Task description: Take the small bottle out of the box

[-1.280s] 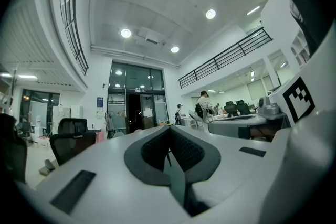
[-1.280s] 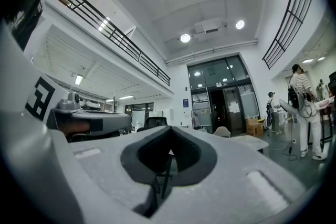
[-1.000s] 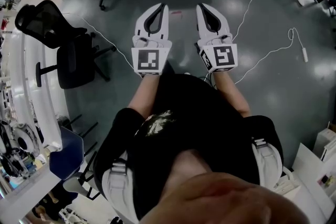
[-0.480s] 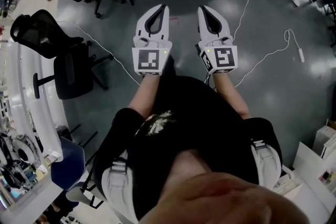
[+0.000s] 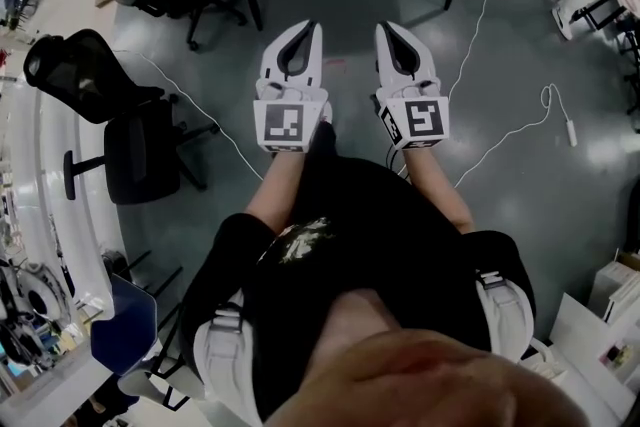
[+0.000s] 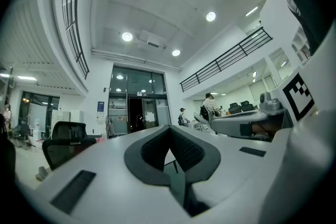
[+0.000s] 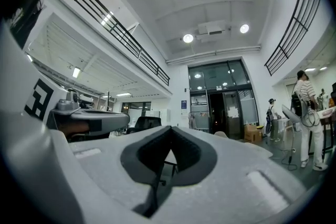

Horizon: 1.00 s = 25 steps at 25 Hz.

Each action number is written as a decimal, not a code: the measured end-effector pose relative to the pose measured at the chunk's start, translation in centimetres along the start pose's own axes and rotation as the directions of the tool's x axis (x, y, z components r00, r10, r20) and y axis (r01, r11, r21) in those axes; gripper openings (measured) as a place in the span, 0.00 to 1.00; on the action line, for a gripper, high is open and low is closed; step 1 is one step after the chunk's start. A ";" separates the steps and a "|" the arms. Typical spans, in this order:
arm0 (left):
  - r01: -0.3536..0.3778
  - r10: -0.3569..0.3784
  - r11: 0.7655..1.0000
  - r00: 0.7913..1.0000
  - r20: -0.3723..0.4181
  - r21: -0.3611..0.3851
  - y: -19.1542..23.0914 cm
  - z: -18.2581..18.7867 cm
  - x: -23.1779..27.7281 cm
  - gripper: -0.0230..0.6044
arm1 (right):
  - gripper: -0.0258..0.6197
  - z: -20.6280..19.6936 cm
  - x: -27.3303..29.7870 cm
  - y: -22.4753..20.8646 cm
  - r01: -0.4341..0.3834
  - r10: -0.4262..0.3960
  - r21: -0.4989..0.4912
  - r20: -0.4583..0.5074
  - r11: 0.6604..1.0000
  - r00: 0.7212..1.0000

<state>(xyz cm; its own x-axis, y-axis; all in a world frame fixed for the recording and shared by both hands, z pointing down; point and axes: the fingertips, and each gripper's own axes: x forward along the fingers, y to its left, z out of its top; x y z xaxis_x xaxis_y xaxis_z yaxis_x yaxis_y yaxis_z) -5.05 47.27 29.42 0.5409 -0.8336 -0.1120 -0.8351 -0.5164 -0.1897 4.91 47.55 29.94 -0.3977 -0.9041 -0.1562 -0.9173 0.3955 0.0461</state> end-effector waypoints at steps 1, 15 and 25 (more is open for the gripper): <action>-0.002 0.002 1.000 1.000 -0.001 -0.009 0.5 0.1 0.5 0.05 | 0.03 0.0 0.8 -0.1 0.000 0.000 -0.002 0.001 1.000 1.000; 0.040 -0.041 0.999 0.998 0.044 0.018 8.9 -0.8 7.8 0.05 | 0.03 -0.3 12.3 -0.6 -0.006 0.006 -0.023 -0.002 1.000 1.000; 0.046 -0.045 0.998 0.999 0.020 -0.043 13.5 -2.9 13.0 0.05 | 0.03 -1.6 19.3 -1.9 -0.004 0.003 -0.048 -0.018 0.999 1.000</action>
<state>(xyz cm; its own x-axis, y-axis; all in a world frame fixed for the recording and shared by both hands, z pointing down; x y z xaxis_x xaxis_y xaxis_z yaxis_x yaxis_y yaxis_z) -9.53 28.87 28.25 0.5800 -0.8053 -0.1229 -0.8128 -0.5622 -0.1524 -1.00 29.10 28.41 -0.4012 -0.9055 -0.1385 -0.9155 0.3912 0.0942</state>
